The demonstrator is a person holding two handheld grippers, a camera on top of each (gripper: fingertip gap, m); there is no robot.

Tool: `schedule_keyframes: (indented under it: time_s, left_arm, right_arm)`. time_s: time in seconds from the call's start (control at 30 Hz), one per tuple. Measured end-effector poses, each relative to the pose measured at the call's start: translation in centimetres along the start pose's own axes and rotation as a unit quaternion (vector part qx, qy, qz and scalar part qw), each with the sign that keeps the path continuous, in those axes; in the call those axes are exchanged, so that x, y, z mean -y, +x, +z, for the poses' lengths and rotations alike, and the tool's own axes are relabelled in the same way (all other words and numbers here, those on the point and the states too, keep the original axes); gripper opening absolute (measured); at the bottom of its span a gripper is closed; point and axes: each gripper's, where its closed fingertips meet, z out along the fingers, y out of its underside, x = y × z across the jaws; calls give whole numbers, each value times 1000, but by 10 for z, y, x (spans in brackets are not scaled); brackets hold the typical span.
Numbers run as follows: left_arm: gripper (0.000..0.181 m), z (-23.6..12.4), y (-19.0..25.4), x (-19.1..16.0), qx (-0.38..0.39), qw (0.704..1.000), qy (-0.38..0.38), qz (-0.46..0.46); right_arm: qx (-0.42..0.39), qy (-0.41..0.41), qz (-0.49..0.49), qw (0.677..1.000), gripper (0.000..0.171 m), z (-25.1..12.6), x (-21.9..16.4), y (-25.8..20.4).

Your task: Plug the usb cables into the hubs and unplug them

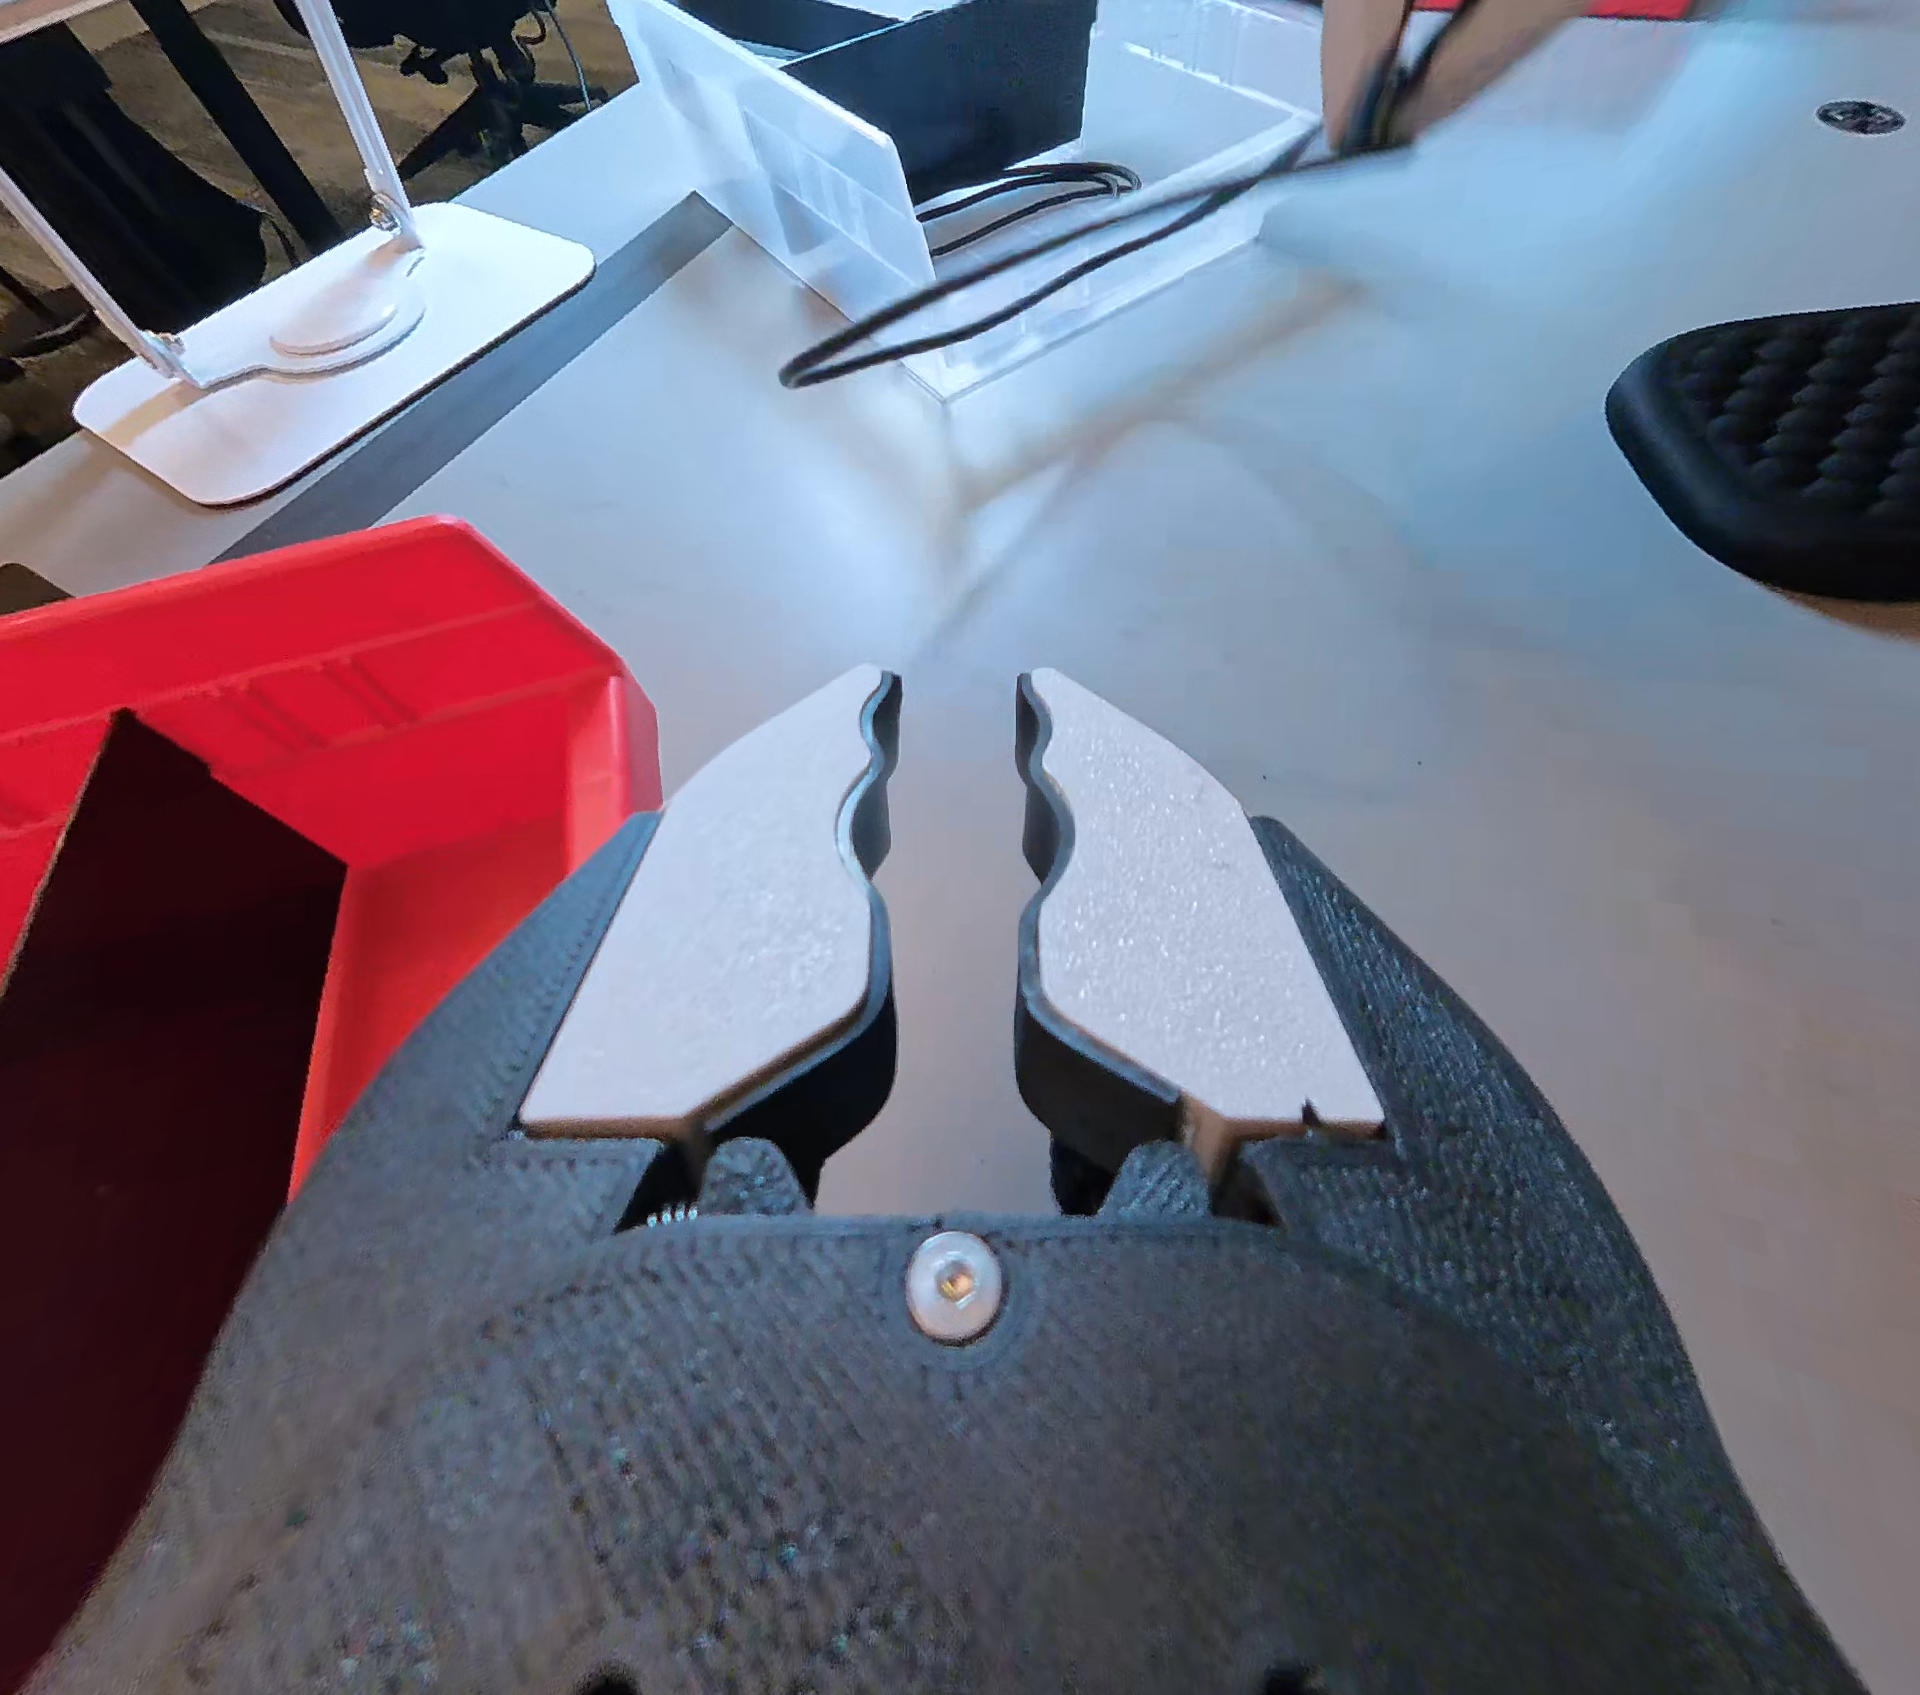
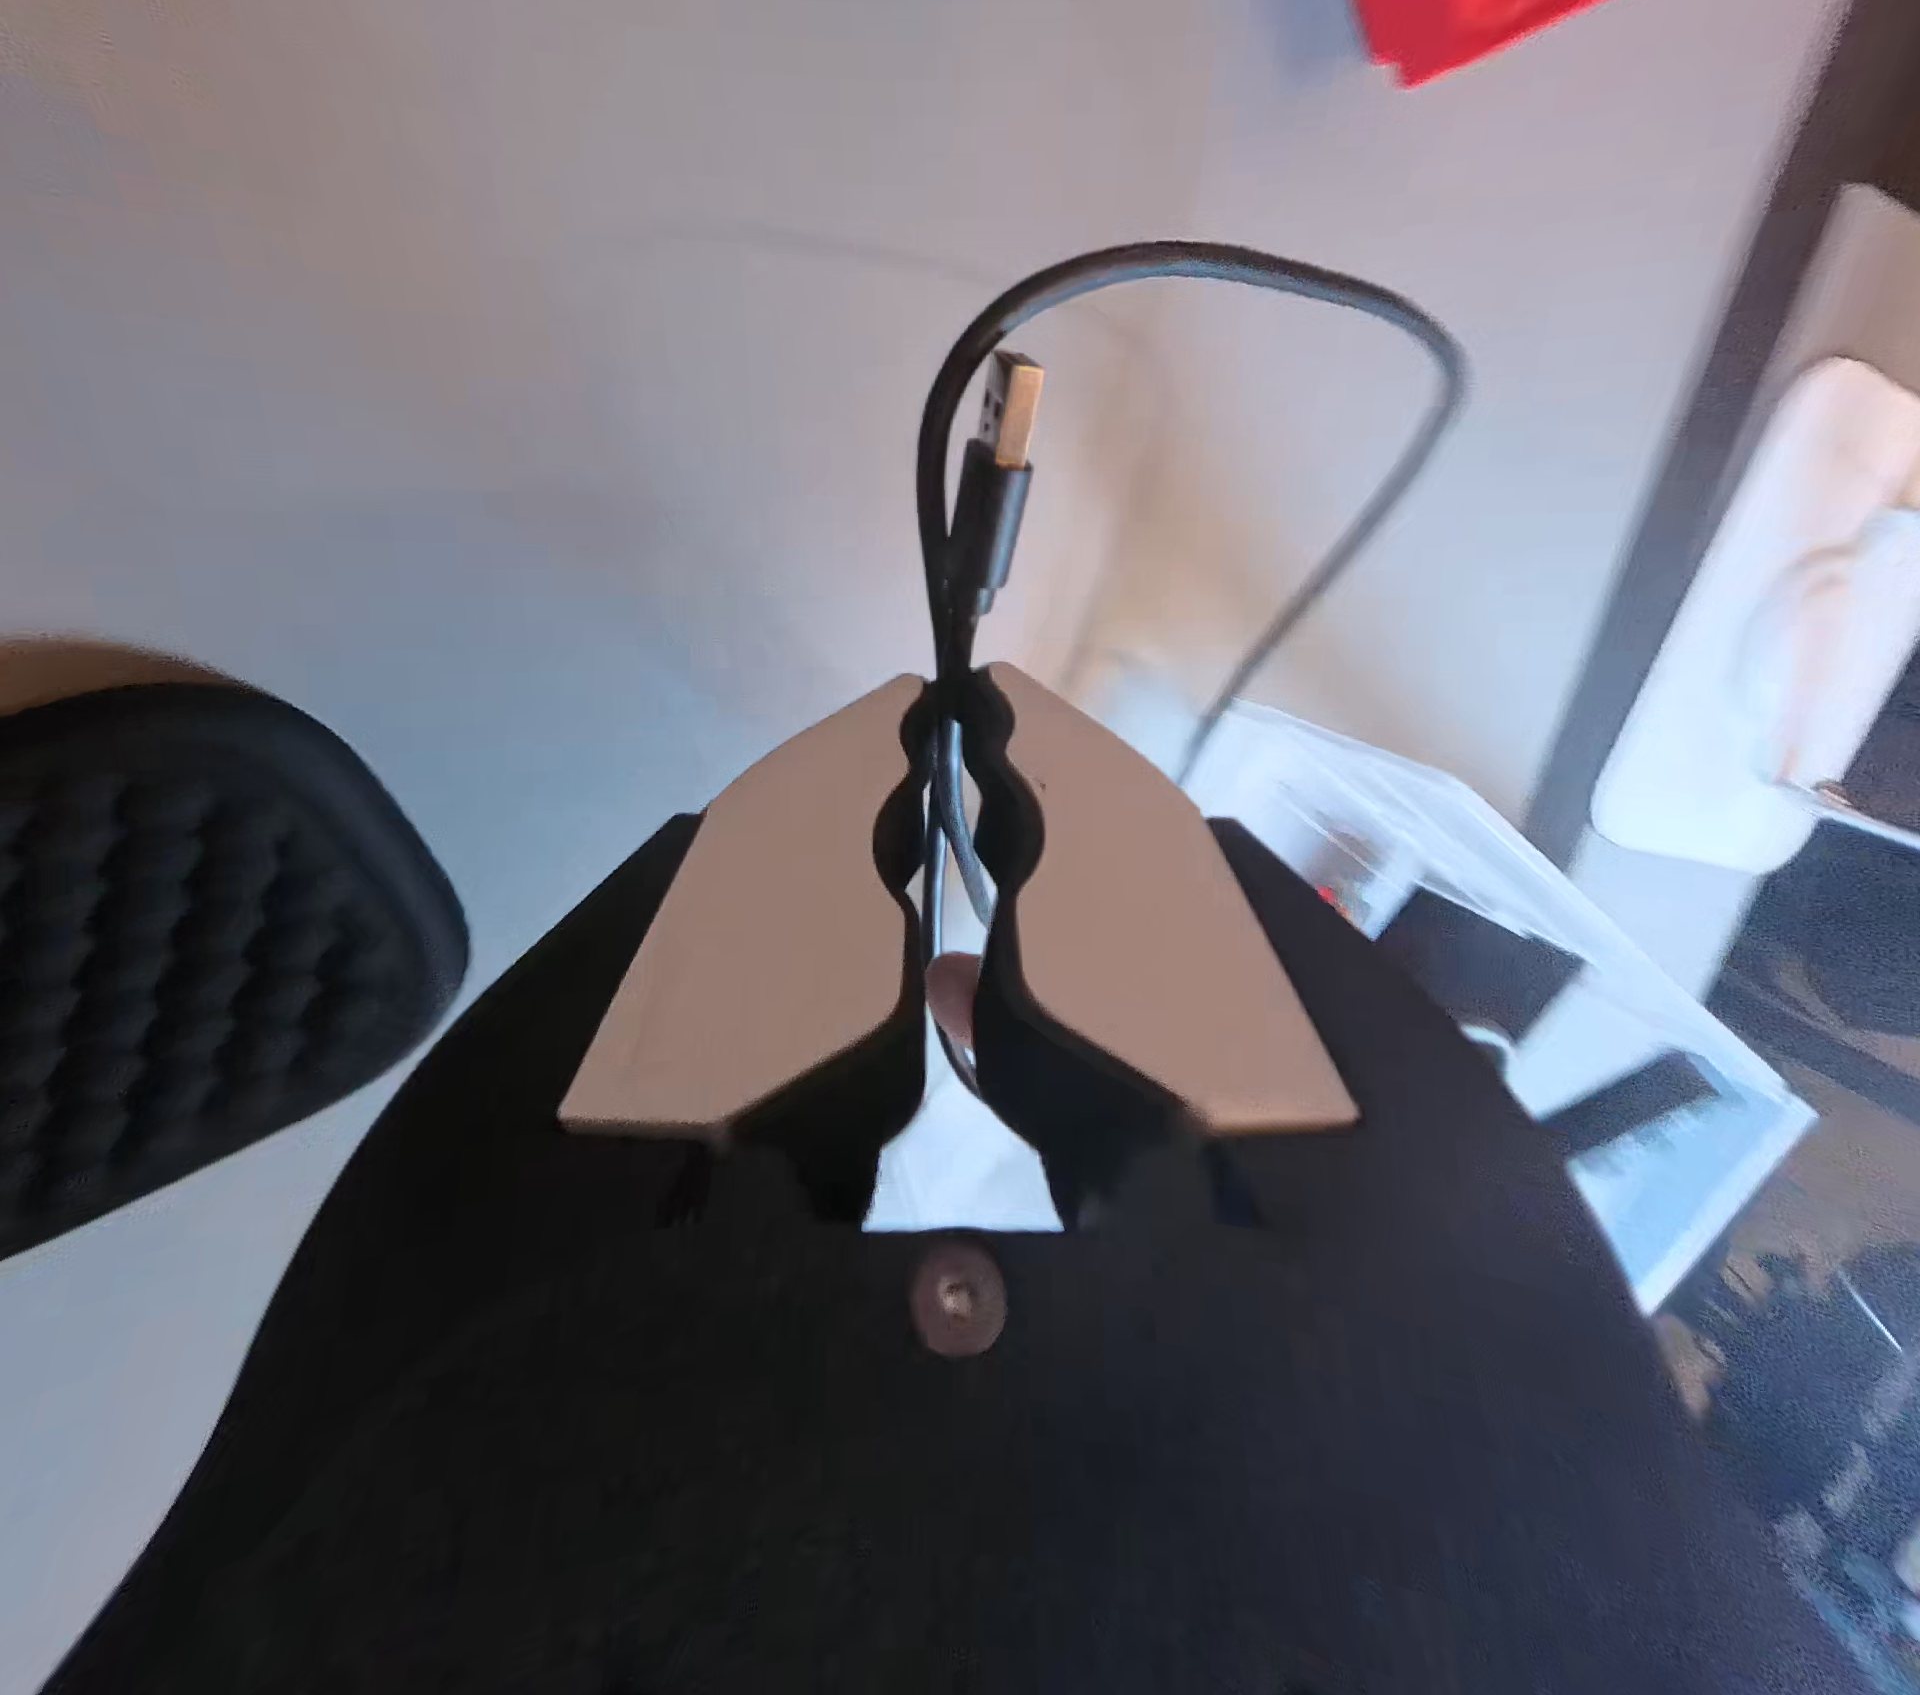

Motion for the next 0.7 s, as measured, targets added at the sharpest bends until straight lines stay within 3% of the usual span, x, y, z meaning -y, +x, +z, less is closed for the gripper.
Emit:
schedule_keyframes:
  time_s: [0.03,0.27,0.47,0.57,0.7]
  left_arm:
    - [21,0,0,0,0,1000,-1,0]
    - [21,3,1,-3,-1,1000,-7,-3]
    - [21,5,-1,-7,0,1000,-12,-7]
    - [21,6,-1,-9,-1,1000,-16,-9]
    - [20,8,-2,-13,0,1000,-24,-7]
  right_arm:
    - [-22,2,4,1000,4,-11,-2,10]
    - [-196,-25,45,979,4,-84,-43,96]
    - [-323,-105,83,937,5,-124,-109,172]
    - [-344,-130,110,923,4,-123,-141,198]
    - [-335,-136,148,920,5,-88,-176,220]
